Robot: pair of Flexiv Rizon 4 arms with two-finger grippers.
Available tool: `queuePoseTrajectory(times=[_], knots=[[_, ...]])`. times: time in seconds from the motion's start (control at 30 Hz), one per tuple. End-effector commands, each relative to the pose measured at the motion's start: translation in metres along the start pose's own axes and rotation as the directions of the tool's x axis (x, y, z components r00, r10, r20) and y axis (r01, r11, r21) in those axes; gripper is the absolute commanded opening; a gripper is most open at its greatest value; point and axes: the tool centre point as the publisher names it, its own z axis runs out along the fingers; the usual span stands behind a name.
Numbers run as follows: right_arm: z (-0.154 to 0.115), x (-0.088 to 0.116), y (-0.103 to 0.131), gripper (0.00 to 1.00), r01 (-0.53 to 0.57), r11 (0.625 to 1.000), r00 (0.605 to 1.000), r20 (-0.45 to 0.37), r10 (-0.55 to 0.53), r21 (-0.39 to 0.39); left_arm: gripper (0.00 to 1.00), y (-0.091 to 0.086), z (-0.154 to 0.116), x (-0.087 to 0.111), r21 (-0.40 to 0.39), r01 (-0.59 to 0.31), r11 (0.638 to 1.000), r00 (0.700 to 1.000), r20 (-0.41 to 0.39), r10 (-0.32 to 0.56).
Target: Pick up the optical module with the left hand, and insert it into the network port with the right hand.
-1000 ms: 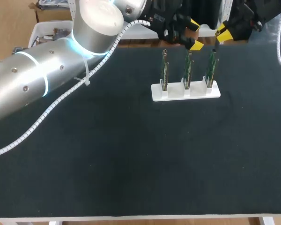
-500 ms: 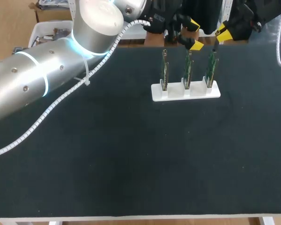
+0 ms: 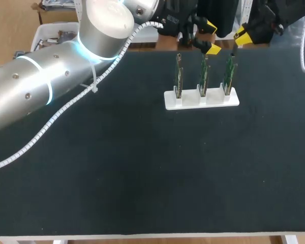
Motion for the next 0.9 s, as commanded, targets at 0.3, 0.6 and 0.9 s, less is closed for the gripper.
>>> queuePoseTrajectory(times=[0.3,0.6,0.9], knots=[[0.0011,0.0022,-0.0067,0.00,-0.003,0.933,1.000,0.000,0.003,-0.360,1.00,-0.0025,-0.0003,0.0006,-0.006,-0.001,1.000,1.000,0.001,0.001],[0.0039,0.0050,-0.0064,0.00,-0.009,0.930,1.000,-0.002,0.009,-0.368,1.00,-0.0025,-0.0003,0.0006,-0.006,-0.001,1.000,1.000,0.001,0.001],[0.0059,0.0049,-0.0077,0.00,0.008,0.933,1.000,0.021,-0.001,-0.361,1.00,-0.0025,-0.0003,0.0006,-0.006,-0.001,1.000,1.000,0.001,0.001]])
